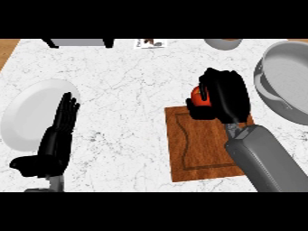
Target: Pick the tomato from the cutting board and place it in the pot
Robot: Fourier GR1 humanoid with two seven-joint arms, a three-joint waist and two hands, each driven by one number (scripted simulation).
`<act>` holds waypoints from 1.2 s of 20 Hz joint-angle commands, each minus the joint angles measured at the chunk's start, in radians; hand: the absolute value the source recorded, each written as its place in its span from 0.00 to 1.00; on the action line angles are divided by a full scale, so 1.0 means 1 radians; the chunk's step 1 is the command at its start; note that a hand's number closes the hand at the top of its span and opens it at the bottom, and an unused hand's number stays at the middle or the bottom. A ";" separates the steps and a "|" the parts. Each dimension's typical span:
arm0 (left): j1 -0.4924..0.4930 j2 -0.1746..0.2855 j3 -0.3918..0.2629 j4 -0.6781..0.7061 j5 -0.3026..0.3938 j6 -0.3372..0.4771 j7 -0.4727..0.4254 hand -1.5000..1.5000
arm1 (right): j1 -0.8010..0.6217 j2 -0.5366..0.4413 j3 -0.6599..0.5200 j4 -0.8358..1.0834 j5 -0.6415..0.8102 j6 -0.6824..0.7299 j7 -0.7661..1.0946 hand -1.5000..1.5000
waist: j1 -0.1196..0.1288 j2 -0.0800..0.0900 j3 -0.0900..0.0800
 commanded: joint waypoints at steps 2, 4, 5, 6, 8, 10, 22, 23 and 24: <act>-0.049 0.004 0.029 0.041 -0.001 -0.009 0.001 0.50 | -0.005 -0.020 -0.065 -0.113 0.087 0.048 0.115 1.00 | -0.003 0.002 0.000; -0.029 0.012 0.033 0.026 0.011 -0.035 -0.003 0.50 | 0.030 -0.017 -0.098 -0.119 0.104 0.022 0.110 1.00 | 0.000 0.002 0.000; 0.065 0.023 0.033 -0.033 0.022 -0.054 -0.041 0.50 | 0.011 -0.022 -0.118 -0.102 0.108 0.050 0.117 1.00 | 0.006 0.002 0.000; 0.009 -0.004 0.013 0.025 -0.004 -0.034 -0.026 0.50 | 0.056 -0.055 -0.146 -0.144 0.088 0.055 0.106 1.00 | -0.001 0.002 0.000; -0.008 -0.011 0.018 0.014 -0.009 -0.016 0.001 0.50 | 0.003 -0.087 -0.231 -0.111 0.045 0.080 0.077 1.00 | 0.003 0.003 0.000; 0.029 -0.013 0.001 -0.045 -0.014 -0.021 0.012 0.50 | -0.009 -0.077 -0.256 -0.075 0.075 0.074 0.092 1.00 | 0.008 0.003 0.001; -0.016 -0.051 -0.003 -0.025 -0.057 0.012 0.034 0.50 | -0.037 -0.280 -0.557 0.293 -0.089 -0.045 -0.256 1.00 | 0.012 0.006 0.001; -0.031 -0.045 0.016 0.012 -0.044 -0.013 0.012 0.50 | -0.031 -0.249 -0.545 0.322 -0.059 -0.078 -0.258 1.00 | 0.010 0.006 0.001; -0.012 0.000 0.053 0.012 -0.004 -0.066 0.002 0.50 | -0.133 -0.249 -0.553 0.445 -0.042 -0.104 -0.272 1.00 | 0.020 0.008 0.001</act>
